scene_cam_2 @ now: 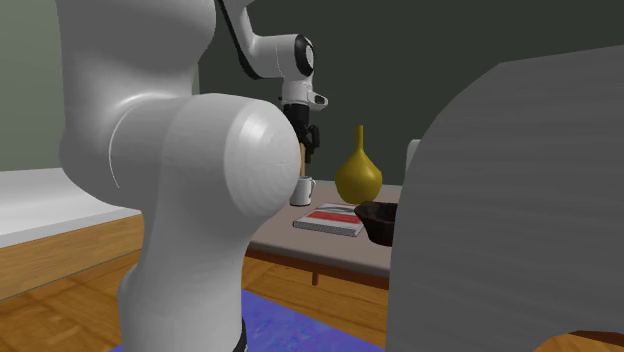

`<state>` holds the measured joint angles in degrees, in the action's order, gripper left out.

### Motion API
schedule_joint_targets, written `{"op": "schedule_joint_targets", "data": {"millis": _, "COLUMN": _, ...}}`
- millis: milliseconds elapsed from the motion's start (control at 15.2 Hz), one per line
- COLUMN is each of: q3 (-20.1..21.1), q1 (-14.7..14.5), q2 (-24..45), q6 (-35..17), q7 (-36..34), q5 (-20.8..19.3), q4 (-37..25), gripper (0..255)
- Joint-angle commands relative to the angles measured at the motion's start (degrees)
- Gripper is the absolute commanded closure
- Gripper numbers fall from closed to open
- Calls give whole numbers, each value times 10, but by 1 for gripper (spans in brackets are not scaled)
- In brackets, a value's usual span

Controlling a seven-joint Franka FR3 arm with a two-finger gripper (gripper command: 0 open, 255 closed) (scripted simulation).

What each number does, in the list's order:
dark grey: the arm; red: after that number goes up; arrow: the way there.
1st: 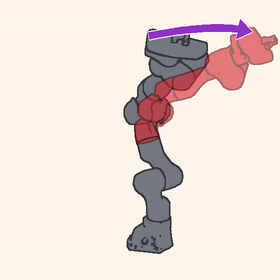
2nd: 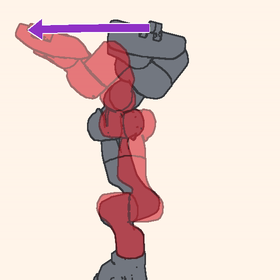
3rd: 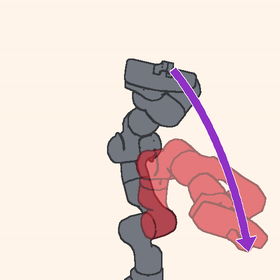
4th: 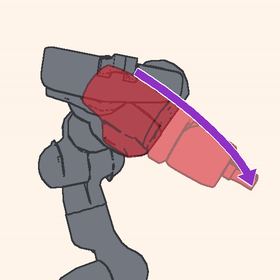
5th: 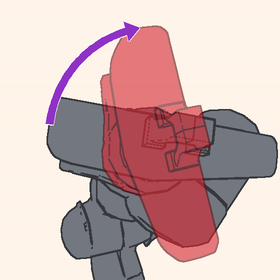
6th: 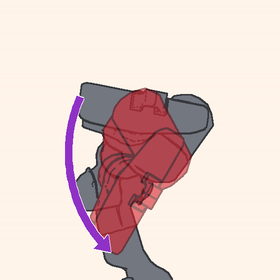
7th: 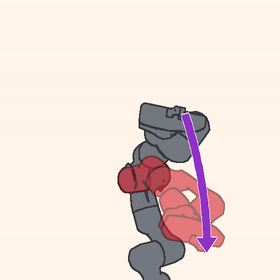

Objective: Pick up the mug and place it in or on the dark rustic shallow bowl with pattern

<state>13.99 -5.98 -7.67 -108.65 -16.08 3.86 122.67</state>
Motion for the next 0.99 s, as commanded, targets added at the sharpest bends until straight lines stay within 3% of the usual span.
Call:
{"op": "schedule_joint_targets", "data": {"millis": 0, "q3": 10, "q1": -4, "q2": 48, "q6": -14, "q7": -23, "q5": -16, "q4": -39, "gripper": 0}}
{"op": "schedule_joint_targets", "data": {"millis": 528, "q3": 30, "q1": -40, "q2": 220, "q6": -30, "q7": -112, "q5": -90, "q4": -206, "gripper": 0}}
{"op": "schedule_joint_targets", "data": {"millis": 924, "q3": 22, "q1": -87, "q2": 361, "q6": -4, "q7": -161, "q5": -146, "q4": -379, "gripper": 0}}
